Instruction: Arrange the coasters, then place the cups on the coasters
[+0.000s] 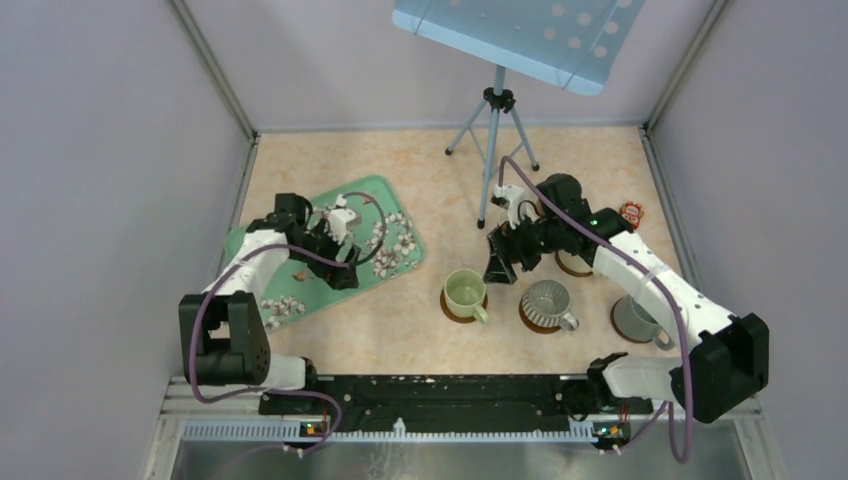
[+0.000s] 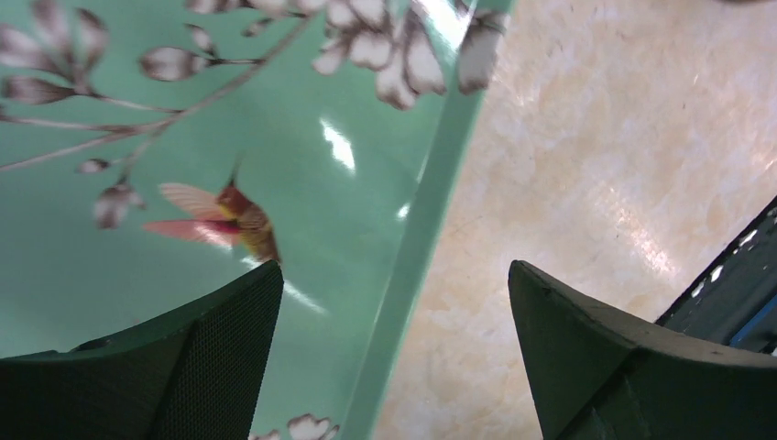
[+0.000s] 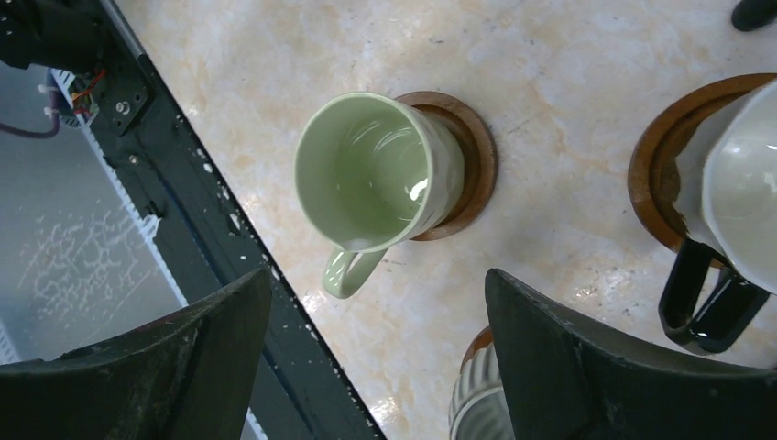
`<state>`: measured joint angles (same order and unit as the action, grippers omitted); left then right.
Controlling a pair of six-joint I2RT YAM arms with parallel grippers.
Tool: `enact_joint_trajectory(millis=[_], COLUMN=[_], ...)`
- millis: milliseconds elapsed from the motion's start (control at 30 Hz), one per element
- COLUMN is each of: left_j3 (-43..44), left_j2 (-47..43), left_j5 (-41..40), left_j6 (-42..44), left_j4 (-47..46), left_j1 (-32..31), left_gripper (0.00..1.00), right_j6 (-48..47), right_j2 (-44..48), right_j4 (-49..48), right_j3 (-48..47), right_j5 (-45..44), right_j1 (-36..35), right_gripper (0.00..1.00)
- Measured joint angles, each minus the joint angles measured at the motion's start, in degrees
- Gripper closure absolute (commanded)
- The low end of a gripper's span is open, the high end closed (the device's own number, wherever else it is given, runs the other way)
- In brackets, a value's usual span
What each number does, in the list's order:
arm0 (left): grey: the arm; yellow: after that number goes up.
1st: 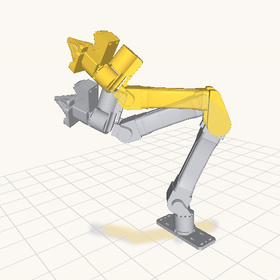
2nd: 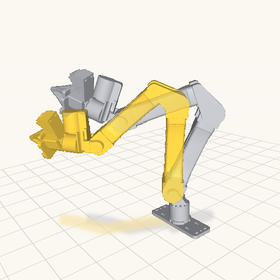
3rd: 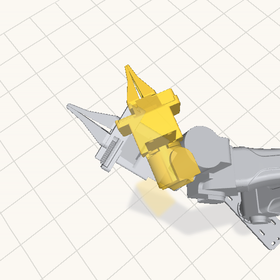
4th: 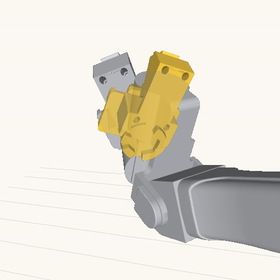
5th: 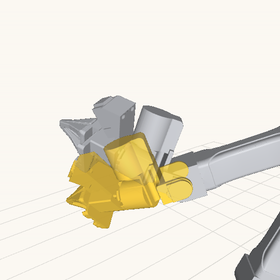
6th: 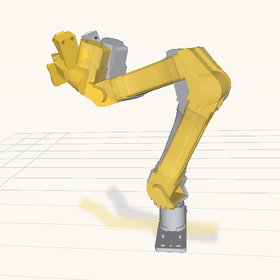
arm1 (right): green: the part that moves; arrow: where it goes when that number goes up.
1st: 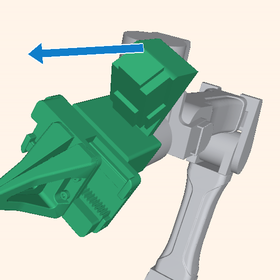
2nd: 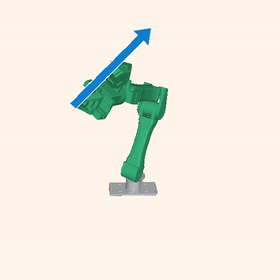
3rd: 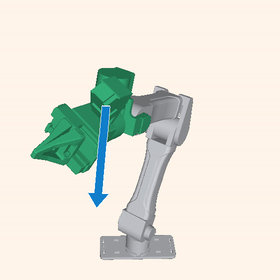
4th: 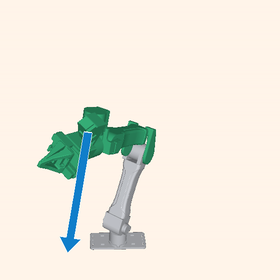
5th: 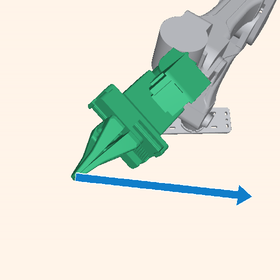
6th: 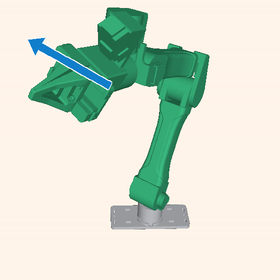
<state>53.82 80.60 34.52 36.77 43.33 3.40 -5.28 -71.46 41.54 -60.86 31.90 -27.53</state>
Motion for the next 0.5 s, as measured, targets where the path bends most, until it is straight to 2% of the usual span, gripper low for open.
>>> enact_joint_trajectory(millis=[200,500], left_j3=[-7.5,-12.6], left_j2=[-1.9,-2.2], left_j5=[-7.3,-16.2], left_j6=[2.7,3.9], left_j4=[-2.0,-8.3], left_j1=[-8.8,-14.4], left_gripper=[0.14,0.49], right_j6=[-0.8,-1.2], right_j2=[0.0,0.0], right_j4=[0.5,1.1], right_j3=[0.0,0.0], right_j5=[1.7,2.1], right_j1=[0.0,0.1], right_gripper=[0.16,0.16])
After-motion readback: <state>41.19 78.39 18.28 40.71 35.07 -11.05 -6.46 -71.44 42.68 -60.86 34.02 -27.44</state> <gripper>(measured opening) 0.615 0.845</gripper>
